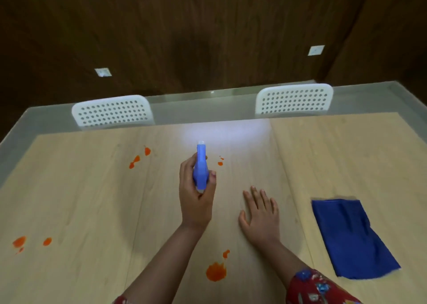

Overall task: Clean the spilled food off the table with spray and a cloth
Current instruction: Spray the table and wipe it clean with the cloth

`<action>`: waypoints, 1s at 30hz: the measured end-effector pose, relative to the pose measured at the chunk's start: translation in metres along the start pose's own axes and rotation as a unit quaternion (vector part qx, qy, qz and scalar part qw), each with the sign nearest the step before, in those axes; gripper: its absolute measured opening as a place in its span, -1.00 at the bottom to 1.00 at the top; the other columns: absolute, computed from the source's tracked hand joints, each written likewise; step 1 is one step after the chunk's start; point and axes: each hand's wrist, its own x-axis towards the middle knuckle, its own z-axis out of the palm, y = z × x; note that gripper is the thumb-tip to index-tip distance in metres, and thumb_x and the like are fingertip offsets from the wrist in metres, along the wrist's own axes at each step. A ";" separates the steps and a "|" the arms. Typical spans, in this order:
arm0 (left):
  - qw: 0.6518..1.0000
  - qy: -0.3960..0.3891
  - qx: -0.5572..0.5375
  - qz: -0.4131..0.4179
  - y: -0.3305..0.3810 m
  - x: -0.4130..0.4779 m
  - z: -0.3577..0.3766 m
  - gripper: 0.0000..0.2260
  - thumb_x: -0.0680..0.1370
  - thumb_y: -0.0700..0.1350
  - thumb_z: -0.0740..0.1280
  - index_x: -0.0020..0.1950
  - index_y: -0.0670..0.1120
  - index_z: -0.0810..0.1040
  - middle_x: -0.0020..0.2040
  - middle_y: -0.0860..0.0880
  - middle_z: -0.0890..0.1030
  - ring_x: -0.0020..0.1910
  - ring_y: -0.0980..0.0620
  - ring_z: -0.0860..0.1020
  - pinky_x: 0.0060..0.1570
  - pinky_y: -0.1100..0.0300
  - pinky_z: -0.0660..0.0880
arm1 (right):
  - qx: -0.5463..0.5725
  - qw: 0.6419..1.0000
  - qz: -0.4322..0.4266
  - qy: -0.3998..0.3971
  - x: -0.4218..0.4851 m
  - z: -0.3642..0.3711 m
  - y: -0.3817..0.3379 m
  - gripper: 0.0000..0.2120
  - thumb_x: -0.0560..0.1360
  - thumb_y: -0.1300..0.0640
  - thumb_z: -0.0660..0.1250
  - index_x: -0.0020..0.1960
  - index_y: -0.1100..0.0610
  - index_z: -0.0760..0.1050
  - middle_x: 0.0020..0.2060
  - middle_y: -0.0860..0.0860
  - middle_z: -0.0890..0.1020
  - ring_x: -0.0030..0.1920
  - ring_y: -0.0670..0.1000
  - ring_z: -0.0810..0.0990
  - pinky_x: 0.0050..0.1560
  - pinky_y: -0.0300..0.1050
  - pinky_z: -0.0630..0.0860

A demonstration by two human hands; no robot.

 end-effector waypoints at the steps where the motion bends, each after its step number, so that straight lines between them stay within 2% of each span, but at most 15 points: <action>1: 1.000 -0.012 0.009 0.017 -0.004 0.005 0.003 -0.65 0.51 -0.05 0.29 0.23 -0.21 0.48 0.06 -0.09 0.55 0.01 0.06 0.54 0.00 0.28 0.45 | -0.001 1.000 -0.004 0.006 0.002 -0.002 0.002 -0.40 0.53 -0.20 0.04 0.54 -0.13 0.10 0.55 -0.09 0.13 0.55 -0.02 0.06 0.49 0.00 -0.10; 4: 0.996 -0.070 0.027 0.051 -0.006 0.025 0.014 -0.79 0.51 -0.05 0.31 0.08 -0.13 0.55 -0.11 -0.03 0.58 -0.17 -0.03 0.56 -0.16 0.05 0.50 | -0.013 0.999 -0.040 0.022 0.014 -0.010 0.018 -0.54 0.55 -0.17 0.06 0.44 -0.16 0.31 0.43 -0.11 0.37 0.40 -0.04 0.33 0.38 -0.05 0.15; 6: 0.992 -0.113 0.042 0.035 -0.006 0.038 0.025 -0.82 0.51 0.01 0.33 0.01 -0.07 0.58 -0.20 0.00 0.60 -0.26 -0.07 0.55 -0.22 -0.02 0.51 | -0.004 0.998 -0.053 0.031 0.020 -0.010 0.028 -0.59 0.57 -0.13 0.05 0.39 -0.19 0.36 0.37 -0.13 0.43 0.34 -0.05 0.37 0.34 -0.08 0.14; 8: 0.986 -0.154 0.057 -0.026 -0.008 0.053 0.041 -0.84 0.50 0.05 0.37 -0.08 -0.03 0.58 -0.27 -0.01 0.60 -0.34 -0.07 0.55 -0.23 -0.03 0.53 | 0.009 0.998 -0.049 0.045 0.020 -0.009 0.033 -0.63 0.56 -0.11 0.09 0.34 -0.21 0.39 0.33 -0.14 0.46 0.30 -0.07 0.38 0.30 -0.09 0.12; 10: 0.973 -0.187 0.094 -0.100 -0.016 0.070 0.057 -0.77 0.51 0.08 0.39 -0.14 -0.08 0.58 -0.30 -0.08 0.62 -0.44 -0.02 0.54 -0.20 -0.04 0.58 | 0.021 0.997 -0.048 0.060 0.022 -0.006 0.030 -0.64 0.56 -0.11 0.11 0.33 -0.21 0.39 0.32 -0.15 0.47 0.30 -0.06 0.39 0.30 -0.07 0.13; 14: 0.938 -0.230 0.147 -0.213 -0.035 0.098 0.078 -0.62 0.54 0.20 0.28 -0.14 -0.12 0.57 -0.23 -0.03 0.65 -0.48 0.01 0.55 -0.17 0.00 0.57 | 0.037 0.996 -0.060 0.063 0.022 -0.007 0.032 -0.63 0.57 -0.13 0.07 0.36 -0.22 0.35 0.35 -0.17 0.41 0.34 -0.05 0.34 0.35 -0.03 0.13; 17: 0.924 -0.244 0.154 -0.250 -0.042 0.111 0.089 -0.58 0.55 0.21 0.26 -0.18 -0.16 0.56 -0.26 -0.05 0.63 -0.49 0.01 0.54 -0.23 0.08 0.52 | 0.041 0.995 -0.057 0.064 0.022 -0.003 0.033 -0.63 0.57 -0.13 0.07 0.37 -0.23 0.34 0.36 -0.18 0.41 0.34 -0.06 0.33 0.35 -0.03 0.13; 20: 0.924 -0.245 0.159 -0.248 -0.042 0.120 0.095 -0.57 0.56 0.19 0.26 -0.20 -0.18 0.55 -0.32 -0.07 0.61 -0.46 -0.01 0.54 -0.27 0.05 0.55 | 0.049 0.995 -0.061 0.068 0.022 -0.003 0.034 -0.62 0.57 -0.13 0.07 0.37 -0.23 0.34 0.36 -0.19 0.41 0.35 -0.07 0.32 0.36 -0.05 0.09; 23: 0.930 -0.215 0.156 -0.253 -0.041 0.132 0.089 -0.57 0.57 0.18 0.26 -0.11 -0.21 0.56 -0.26 -0.09 0.61 -0.41 -0.01 0.56 -0.41 0.18 0.48 | 0.054 0.993 -0.065 0.078 0.022 -0.003 0.035 -0.63 0.57 -0.12 0.09 0.36 -0.21 0.36 0.35 -0.18 0.42 0.34 -0.07 0.34 0.35 -0.05 0.10; 27: 0.930 -0.196 0.165 -0.262 -0.051 0.144 0.062 -0.57 0.56 0.20 0.27 -0.07 -0.19 0.56 -0.20 -0.08 0.64 -0.36 -0.04 0.59 -0.21 0.09 0.55 | 0.055 0.993 -0.065 0.077 0.022 -0.003 0.035 -0.63 0.57 -0.12 0.10 0.35 -0.22 0.37 0.35 -0.19 0.41 0.34 -0.08 0.34 0.36 -0.02 0.20; 30: 0.932 -0.177 0.184 -0.257 -0.056 0.143 0.038 -0.56 0.56 0.17 0.27 -0.09 -0.23 0.56 -0.25 -0.11 0.62 -0.36 -0.02 0.57 -0.19 0.07 0.55 | 0.041 0.994 -0.063 0.075 0.022 -0.004 0.035 -0.62 0.56 -0.12 0.08 0.36 -0.22 0.36 0.36 -0.19 0.41 0.35 -0.08 0.33 0.37 0.00 0.22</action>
